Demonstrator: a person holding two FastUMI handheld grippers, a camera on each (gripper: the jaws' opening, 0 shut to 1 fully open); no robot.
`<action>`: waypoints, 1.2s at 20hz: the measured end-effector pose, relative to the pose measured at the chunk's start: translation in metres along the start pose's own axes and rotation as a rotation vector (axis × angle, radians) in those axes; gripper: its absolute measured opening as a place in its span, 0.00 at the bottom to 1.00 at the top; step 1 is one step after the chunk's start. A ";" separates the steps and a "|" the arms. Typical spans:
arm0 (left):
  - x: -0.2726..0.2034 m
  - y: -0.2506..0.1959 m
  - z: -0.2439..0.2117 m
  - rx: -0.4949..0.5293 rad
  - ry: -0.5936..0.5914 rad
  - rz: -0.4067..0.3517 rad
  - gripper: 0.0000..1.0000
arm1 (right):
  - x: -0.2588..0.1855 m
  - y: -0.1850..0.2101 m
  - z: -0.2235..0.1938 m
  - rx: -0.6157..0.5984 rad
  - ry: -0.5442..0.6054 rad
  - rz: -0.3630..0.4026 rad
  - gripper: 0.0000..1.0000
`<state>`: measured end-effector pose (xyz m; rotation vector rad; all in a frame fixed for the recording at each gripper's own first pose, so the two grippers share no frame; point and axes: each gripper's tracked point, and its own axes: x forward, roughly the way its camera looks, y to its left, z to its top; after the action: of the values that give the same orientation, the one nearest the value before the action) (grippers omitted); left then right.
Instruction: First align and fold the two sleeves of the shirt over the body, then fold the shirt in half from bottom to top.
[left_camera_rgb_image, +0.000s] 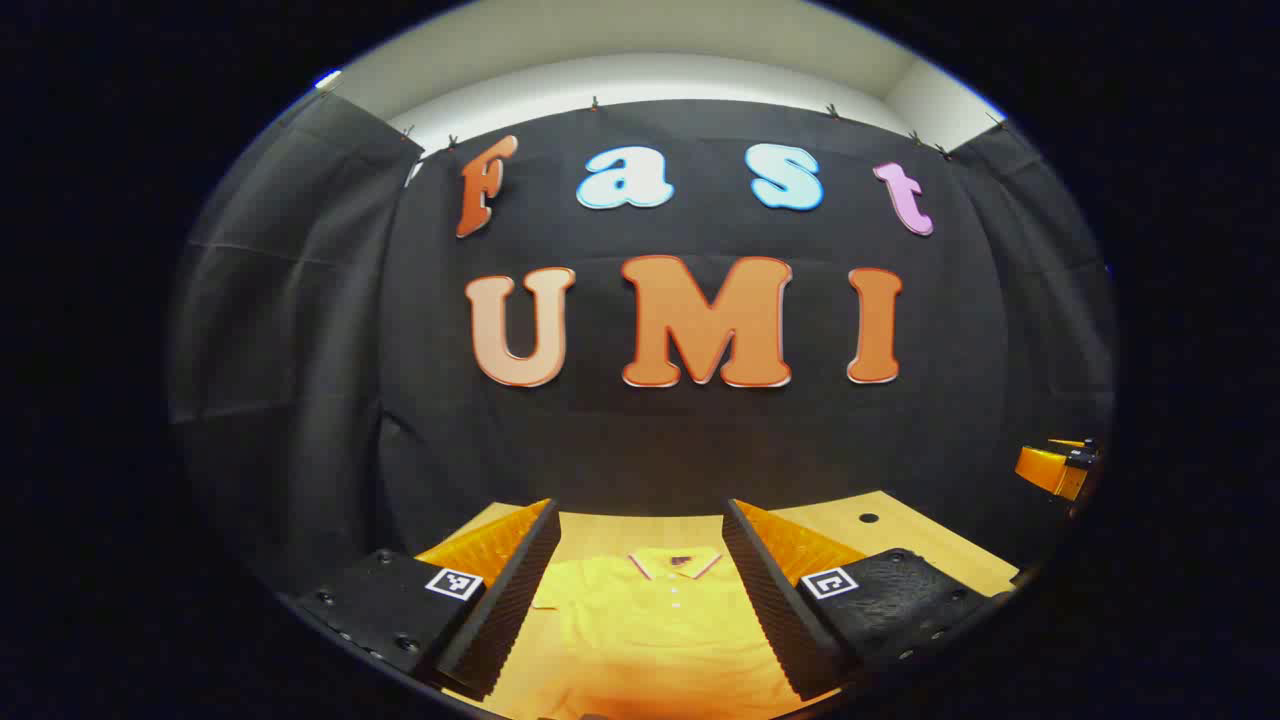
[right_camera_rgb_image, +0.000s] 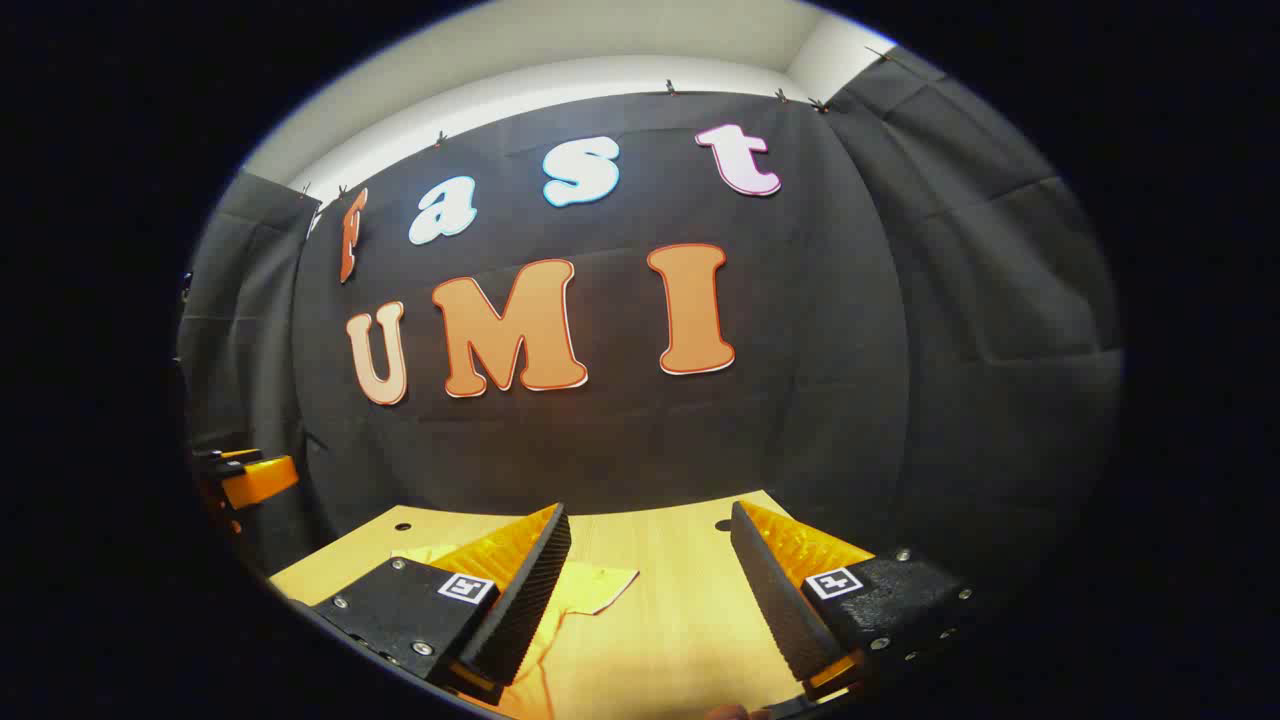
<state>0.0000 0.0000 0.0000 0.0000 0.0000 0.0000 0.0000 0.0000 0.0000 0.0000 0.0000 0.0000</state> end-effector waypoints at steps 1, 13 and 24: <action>-0.002 0.027 0.003 -0.002 -0.004 0.011 1.00 | -0.004 0.019 0.002 0.028 0.005 -0.013 1.00; 0.037 0.124 0.009 -0.089 0.033 0.029 0.98 | -0.008 0.104 0.013 0.046 0.038 -0.025 0.97; 0.109 0.074 0.032 -0.031 -0.007 0.069 0.98 | 0.085 0.084 0.018 -0.046 0.096 0.025 1.00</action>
<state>0.1094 0.0743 0.0317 -0.0309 -0.0068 0.0692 0.0846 0.0843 0.0184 -0.0457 0.0956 0.0251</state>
